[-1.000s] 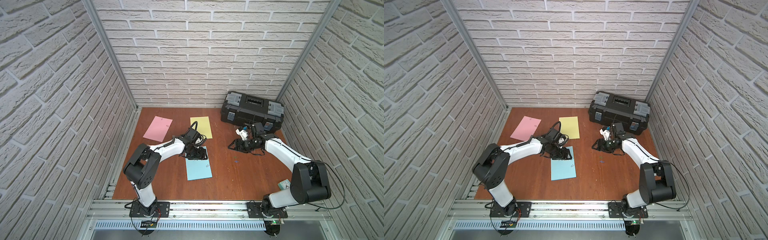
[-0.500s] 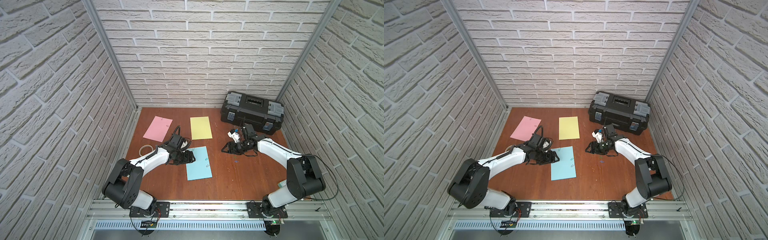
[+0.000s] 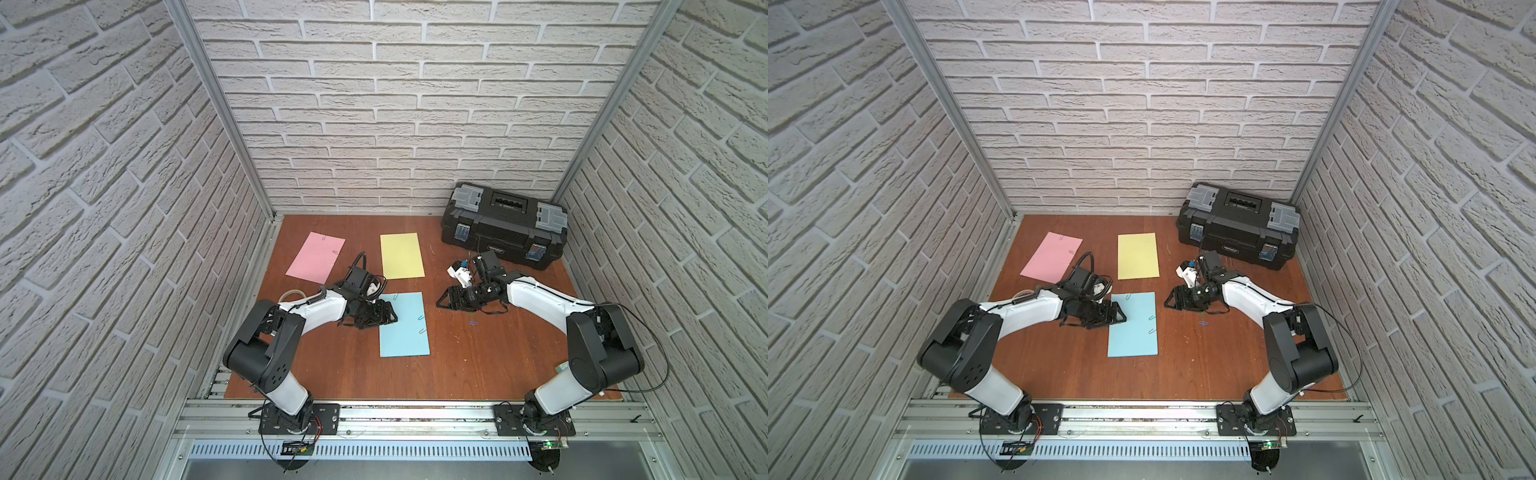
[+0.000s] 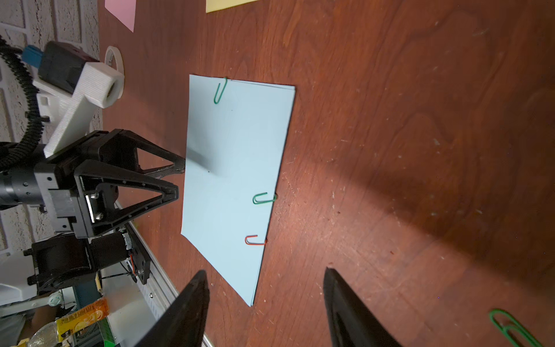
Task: Unclip the paperclips from the documents
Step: Move the document to the center of the board, then pick up the document from the center of the board.
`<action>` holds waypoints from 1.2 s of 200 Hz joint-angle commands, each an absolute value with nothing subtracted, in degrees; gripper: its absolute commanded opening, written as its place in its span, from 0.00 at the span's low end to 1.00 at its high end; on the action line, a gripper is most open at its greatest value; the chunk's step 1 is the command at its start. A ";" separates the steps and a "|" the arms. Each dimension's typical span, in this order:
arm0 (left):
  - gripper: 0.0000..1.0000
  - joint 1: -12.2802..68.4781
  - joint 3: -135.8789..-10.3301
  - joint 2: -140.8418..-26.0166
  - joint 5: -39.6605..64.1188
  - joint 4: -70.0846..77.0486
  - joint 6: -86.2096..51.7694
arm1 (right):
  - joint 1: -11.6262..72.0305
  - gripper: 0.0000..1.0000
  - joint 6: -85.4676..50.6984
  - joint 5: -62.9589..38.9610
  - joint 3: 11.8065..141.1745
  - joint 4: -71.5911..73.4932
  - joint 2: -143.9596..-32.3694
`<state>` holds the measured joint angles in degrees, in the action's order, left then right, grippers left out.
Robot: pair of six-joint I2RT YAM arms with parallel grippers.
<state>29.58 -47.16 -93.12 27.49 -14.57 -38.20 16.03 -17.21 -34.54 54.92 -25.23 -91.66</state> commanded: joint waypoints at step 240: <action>0.70 31.25 -53.41 -101.03 27.33 -15.03 -37.08 | 24.04 0.64 -22.50 -25.05 60.01 -24.08 -104.14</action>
<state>30.33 -54.48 -99.50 27.42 -14.52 -36.67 23.16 -21.91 -26.72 59.22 -23.07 -102.76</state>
